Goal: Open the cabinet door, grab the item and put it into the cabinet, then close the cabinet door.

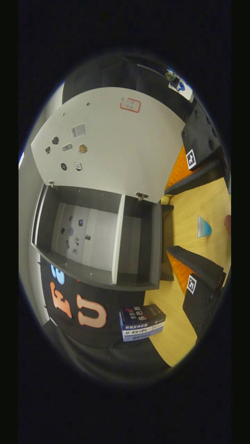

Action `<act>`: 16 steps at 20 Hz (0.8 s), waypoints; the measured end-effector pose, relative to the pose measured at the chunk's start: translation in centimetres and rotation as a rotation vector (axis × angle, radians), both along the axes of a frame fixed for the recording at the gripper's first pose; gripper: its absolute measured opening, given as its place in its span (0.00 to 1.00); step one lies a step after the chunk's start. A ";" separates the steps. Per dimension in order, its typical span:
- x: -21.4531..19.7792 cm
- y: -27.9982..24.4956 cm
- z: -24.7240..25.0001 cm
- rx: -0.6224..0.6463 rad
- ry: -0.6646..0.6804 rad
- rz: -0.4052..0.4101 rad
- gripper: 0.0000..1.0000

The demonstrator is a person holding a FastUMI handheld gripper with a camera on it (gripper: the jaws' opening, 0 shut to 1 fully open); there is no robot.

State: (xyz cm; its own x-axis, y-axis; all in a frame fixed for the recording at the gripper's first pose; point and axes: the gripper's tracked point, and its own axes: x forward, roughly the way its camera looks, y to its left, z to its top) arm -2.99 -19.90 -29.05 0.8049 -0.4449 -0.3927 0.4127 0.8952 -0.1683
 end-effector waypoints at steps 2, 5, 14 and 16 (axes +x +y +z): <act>-0.4 -0.2 -3.4 0.039 0.050 -0.017 0.95; -1.0 -0.2 -8.2 0.108 0.113 -0.036 0.95; -1.3 -0.5 -15.2 0.176 0.203 -0.036 0.95; -1.4 -0.4 -16.2 0.175 0.225 -0.031 0.95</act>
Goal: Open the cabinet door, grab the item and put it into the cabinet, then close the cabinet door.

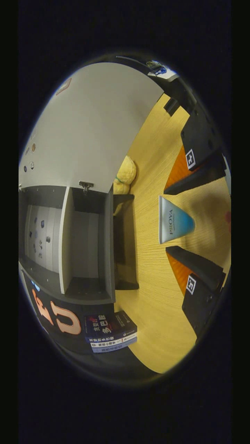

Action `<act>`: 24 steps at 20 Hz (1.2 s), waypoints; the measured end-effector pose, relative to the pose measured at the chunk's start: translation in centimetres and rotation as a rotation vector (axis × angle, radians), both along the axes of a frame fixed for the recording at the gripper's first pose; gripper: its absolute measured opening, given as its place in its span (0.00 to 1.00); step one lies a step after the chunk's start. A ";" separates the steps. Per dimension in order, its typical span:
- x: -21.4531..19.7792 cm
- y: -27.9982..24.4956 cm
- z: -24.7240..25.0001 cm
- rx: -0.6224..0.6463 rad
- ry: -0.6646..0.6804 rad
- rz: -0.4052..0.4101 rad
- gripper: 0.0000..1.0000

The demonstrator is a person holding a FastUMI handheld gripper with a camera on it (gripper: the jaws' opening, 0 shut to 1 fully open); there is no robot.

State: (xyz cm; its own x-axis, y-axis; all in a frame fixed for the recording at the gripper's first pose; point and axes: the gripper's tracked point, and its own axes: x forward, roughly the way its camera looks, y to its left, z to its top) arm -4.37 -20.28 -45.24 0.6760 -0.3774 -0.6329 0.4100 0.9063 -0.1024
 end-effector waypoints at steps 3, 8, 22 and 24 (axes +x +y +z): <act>0.1 0.6 -0.8 0.007 0.015 0.018 0.90; -0.3 0.9 -0.6 -0.012 0.047 0.013 0.61; 13.2 1.3 32.5 -0.219 -0.284 0.116 0.55; 16.2 0.3 36.8 -0.261 -0.307 0.096 0.55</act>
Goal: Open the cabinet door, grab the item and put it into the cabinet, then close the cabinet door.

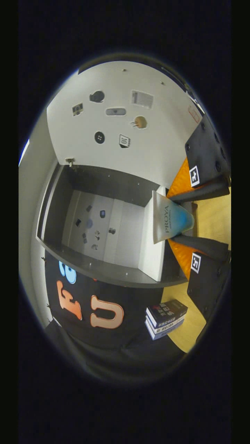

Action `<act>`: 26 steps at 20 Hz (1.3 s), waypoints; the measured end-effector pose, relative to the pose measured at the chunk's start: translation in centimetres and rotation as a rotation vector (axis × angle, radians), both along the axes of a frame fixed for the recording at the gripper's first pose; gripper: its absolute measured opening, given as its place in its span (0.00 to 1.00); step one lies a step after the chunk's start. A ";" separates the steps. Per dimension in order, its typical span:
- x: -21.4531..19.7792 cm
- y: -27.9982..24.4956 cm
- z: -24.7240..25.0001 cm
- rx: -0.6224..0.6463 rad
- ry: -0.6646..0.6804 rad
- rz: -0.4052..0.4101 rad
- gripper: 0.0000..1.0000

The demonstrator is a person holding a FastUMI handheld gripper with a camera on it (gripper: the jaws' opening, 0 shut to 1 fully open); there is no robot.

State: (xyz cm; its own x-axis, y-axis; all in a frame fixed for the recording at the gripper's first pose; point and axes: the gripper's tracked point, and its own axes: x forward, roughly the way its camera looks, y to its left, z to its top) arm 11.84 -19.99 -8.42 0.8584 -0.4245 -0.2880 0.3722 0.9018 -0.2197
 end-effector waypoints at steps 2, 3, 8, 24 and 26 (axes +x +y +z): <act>3.2 -1.1 3.2 0.008 -0.023 -0.007 0.55; 4.8 -1.6 4.1 0.015 -0.032 -0.002 0.55; 12.4 -4.7 5.4 0.072 -0.020 -0.007 0.55; 21.8 -6.1 -9.3 0.263 0.295 0.091 0.57; 22.2 -6.1 -10.5 0.271 0.302 0.097 0.57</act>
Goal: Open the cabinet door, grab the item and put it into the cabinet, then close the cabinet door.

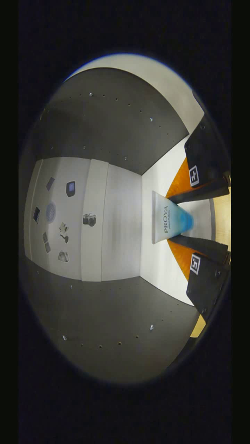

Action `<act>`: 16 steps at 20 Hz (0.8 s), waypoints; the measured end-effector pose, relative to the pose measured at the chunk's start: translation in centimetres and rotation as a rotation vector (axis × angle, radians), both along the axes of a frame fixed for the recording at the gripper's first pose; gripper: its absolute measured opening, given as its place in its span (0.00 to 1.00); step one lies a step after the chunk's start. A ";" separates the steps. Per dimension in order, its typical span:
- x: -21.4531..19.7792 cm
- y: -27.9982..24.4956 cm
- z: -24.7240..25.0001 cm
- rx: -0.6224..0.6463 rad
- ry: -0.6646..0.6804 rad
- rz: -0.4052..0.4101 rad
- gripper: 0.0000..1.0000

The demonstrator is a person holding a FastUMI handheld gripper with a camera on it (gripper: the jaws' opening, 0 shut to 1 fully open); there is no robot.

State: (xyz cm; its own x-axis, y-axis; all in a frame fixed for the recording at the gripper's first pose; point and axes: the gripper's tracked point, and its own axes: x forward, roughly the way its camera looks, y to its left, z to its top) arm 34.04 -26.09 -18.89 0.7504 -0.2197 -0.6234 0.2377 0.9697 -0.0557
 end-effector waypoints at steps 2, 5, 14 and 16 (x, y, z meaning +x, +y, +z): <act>0.1 0.0 -0.3 -0.004 -0.013 0.009 0.56; 0.4 0.0 -0.4 -0.016 -0.025 0.016 0.57; -0.1 0.8 0.1 -0.084 -0.045 0.044 0.98; -0.6 1.4 2.2 -0.090 -0.113 0.048 0.98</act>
